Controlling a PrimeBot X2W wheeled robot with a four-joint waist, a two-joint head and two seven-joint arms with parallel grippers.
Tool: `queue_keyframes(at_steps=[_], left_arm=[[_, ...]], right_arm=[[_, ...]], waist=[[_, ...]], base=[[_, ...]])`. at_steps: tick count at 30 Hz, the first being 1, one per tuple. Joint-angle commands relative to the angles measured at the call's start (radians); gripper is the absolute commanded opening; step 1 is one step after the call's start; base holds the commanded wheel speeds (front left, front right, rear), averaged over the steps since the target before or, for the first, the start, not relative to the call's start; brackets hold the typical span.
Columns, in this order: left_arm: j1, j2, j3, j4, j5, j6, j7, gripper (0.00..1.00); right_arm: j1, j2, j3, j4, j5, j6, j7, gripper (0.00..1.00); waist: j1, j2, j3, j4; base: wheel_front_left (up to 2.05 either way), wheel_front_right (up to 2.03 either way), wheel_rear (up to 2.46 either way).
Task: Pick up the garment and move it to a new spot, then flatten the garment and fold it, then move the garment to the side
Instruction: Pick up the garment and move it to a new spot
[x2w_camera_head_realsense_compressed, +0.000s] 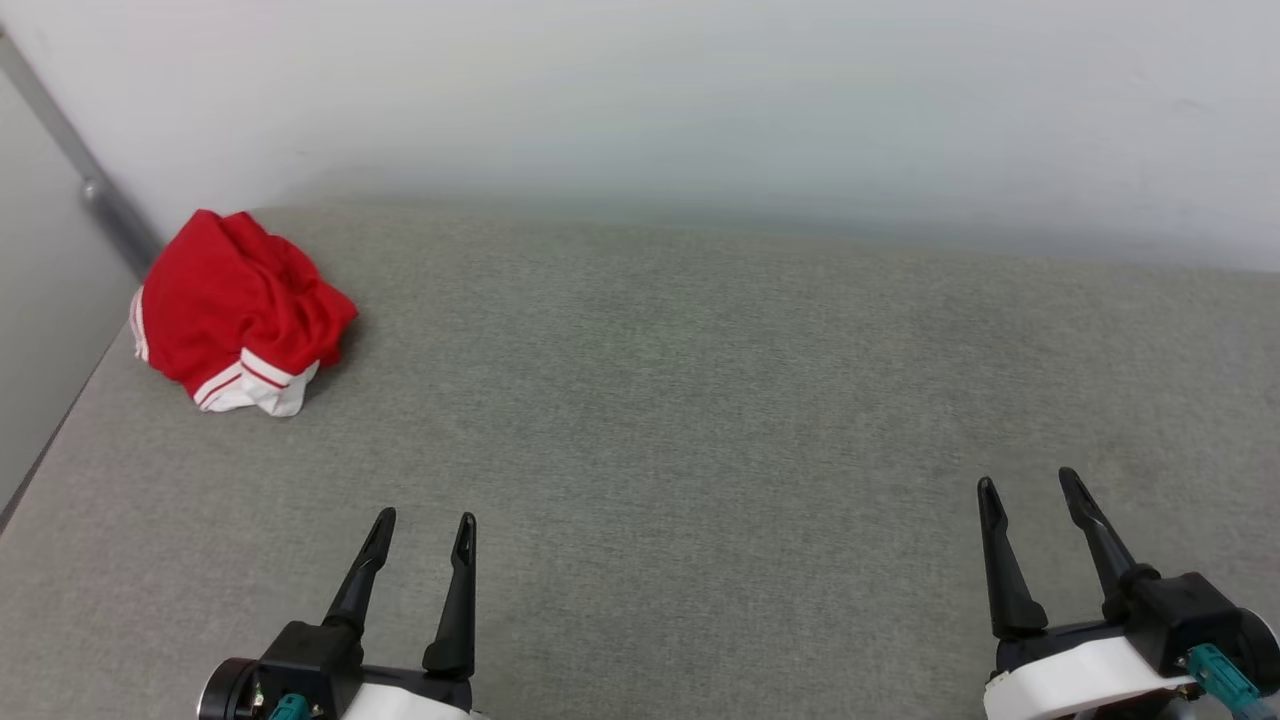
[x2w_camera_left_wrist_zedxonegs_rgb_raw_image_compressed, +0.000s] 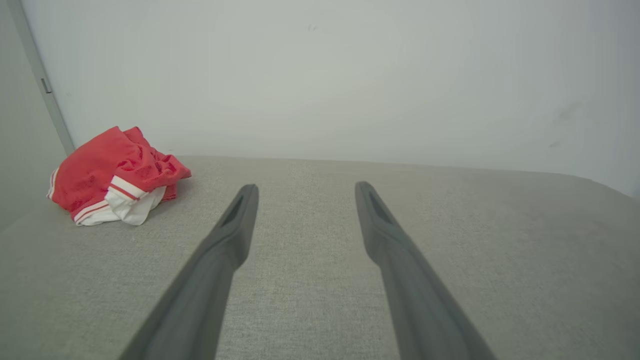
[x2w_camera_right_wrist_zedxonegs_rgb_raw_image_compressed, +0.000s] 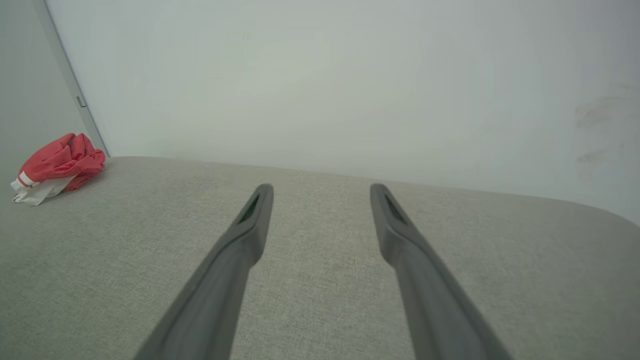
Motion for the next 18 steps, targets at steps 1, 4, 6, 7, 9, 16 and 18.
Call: queue_keyframes(at_steps=[1, 4, 6, 7, 9, 16, 18], left_arm=[[0.002, -0.001, 0.004, 0.001, 0.001, 0.001, -0.003, 1.0], [0.01, -0.001, 0.009, 0.005, 0.006, 0.0, -0.003, 1.0], [0.016, -0.001, 0.02, 0.005, 0.009, 0.0, -0.003, 1.0], [0.015, -0.001, 0.025, 0.002, 0.009, 0.001, -0.003, 1.0], [0.023, -0.001, 0.038, -0.004, 0.005, 0.004, -0.003, 1.0], [0.045, -0.001, 0.055, -0.006, 0.017, -0.002, -0.003, 1.0], [0.048, -0.001, 0.056, -0.009, 0.018, -0.003, -0.003, 1.0]], right_arm=[[0.008, 0.0, 0.005, 0.0, 0.0, 0.0, -0.003, 1.0], [0.009, 0.0, 0.01, -0.009, 0.01, 0.0, -0.002, 1.0], [0.011, 0.0, 0.022, -0.011, 0.014, -0.001, -0.002, 1.0], [0.014, 0.0, 0.023, -0.012, 0.015, -0.001, -0.002, 1.0], [0.019, 0.0, 0.029, -0.012, 0.019, -0.001, -0.002, 1.0], [0.028, 0.0, 0.06, -0.001, 0.028, -0.001, -0.002, 1.0], [0.031, 0.0, 0.069, 0.002, 0.031, -0.001, -0.002, 1.0]], waist=[[0.0, 0.0, -0.004, 0.038], [0.0, 0.0, -0.008, 0.087], [0.0, 0.0, -0.012, 0.116], [0.0, 0.0, -0.013, 0.133], [0.0, 0.0, -0.017, 0.163], [0.0, 0.0, -0.029, 0.26], [0.0, 0.0, -0.033, 0.285]], base=[[0.0, 0.0, 0.0], [0.0, 0.0, 0.0], [0.0, 0.0, 0.0], [0.0, 0.0, 0.0], [0.0, 0.0, 0.0], [0.0, 0.0, 0.0], [0.0, 0.0, 0.0]])
